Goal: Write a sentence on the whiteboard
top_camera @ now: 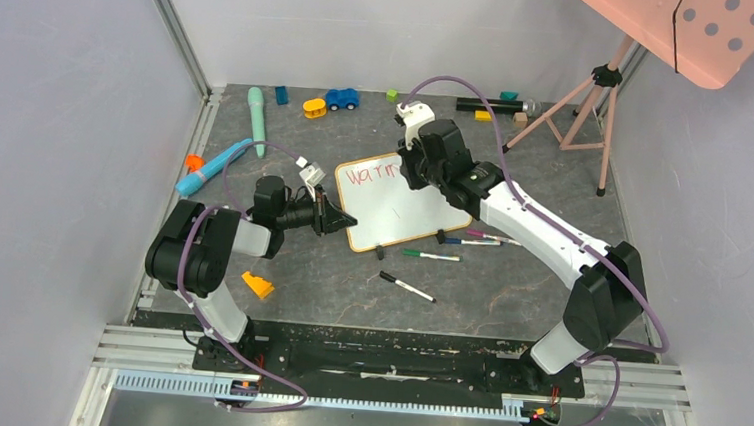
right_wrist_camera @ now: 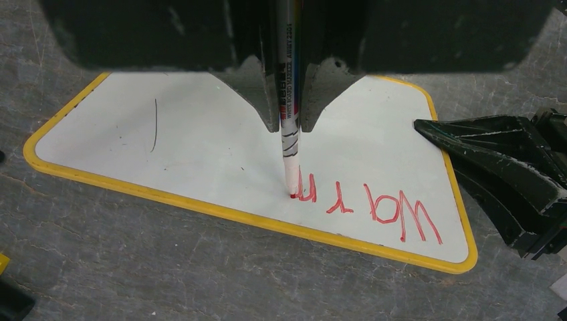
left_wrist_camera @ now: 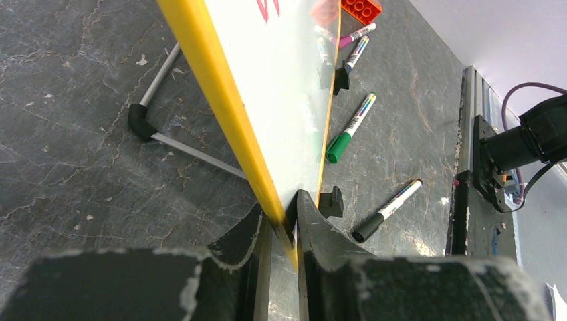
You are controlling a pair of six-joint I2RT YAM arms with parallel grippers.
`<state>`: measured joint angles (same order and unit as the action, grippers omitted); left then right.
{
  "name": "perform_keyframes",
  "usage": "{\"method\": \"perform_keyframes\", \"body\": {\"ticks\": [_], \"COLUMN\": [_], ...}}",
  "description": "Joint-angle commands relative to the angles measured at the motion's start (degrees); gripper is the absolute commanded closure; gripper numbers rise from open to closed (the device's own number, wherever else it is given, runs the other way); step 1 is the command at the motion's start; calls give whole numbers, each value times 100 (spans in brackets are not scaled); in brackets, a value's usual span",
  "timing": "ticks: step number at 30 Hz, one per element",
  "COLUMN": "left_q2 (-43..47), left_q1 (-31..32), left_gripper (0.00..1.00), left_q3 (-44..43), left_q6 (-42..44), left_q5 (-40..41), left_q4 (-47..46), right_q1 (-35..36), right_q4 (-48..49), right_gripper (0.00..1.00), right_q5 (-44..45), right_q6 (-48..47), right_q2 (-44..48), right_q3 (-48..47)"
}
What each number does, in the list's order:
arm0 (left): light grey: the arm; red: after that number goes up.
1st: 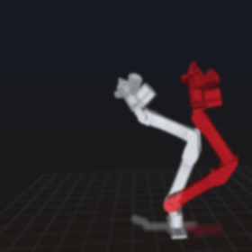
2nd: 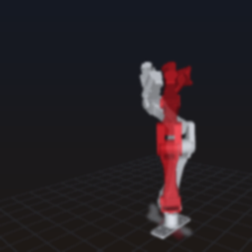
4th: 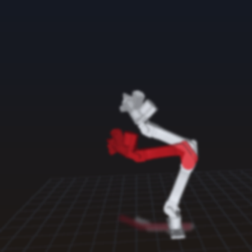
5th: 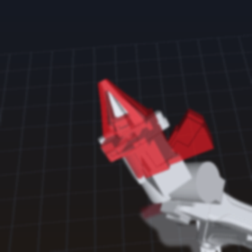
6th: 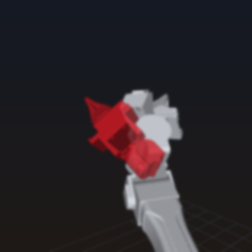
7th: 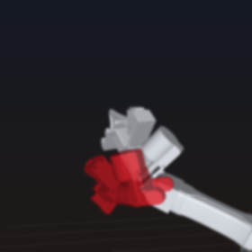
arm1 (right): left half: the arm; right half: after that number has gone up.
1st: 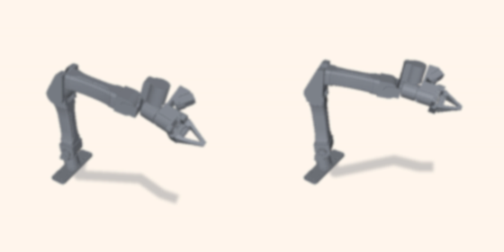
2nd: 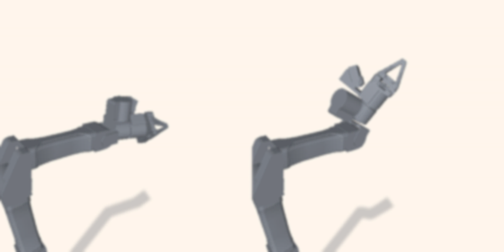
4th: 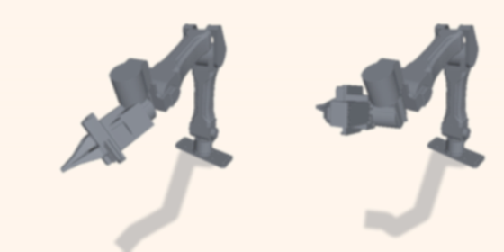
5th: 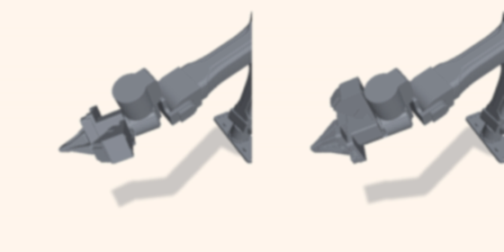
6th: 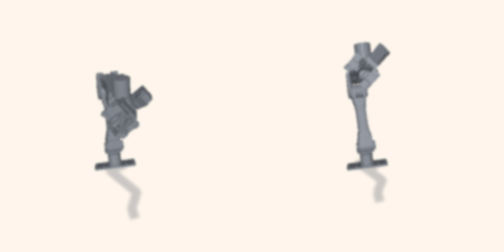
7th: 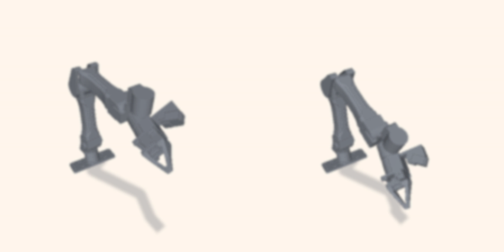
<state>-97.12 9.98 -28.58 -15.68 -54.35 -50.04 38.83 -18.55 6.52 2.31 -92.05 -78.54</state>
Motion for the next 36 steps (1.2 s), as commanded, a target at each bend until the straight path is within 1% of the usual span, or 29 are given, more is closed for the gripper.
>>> {"method": "perform_keyframes", "body": {"ticks": [1,13,19,25,32,36], "left_q2": [-14,-6,-13,-10,-19,-10], "left_q1": [-31,-31,-31,-30,-31,-31], "left_gripper": [92,92,92,92,92,92], "left_q3": [-86,-78,-76,-74,-86,-86], "left_q6": [329,321,313,303,303,303], "left_q5": [366,381,371,372,373,381], "left_q4": [-50,-58,-60,-63,-50,-50], "right_q1": [-100,-97,-96,-105,-134,-198], "right_q4": [92,143,141,194,356,364], "right_gripper": [100,100,100,100,100,100], "right_q5": [272,156,146,-101,-268,-222], "right_q6": [-104,-45,2,-4,-13,-23], "right_q2": [-52,290,309,543,929,896], "right_q3": [-93,623,540,377,573,596]}}
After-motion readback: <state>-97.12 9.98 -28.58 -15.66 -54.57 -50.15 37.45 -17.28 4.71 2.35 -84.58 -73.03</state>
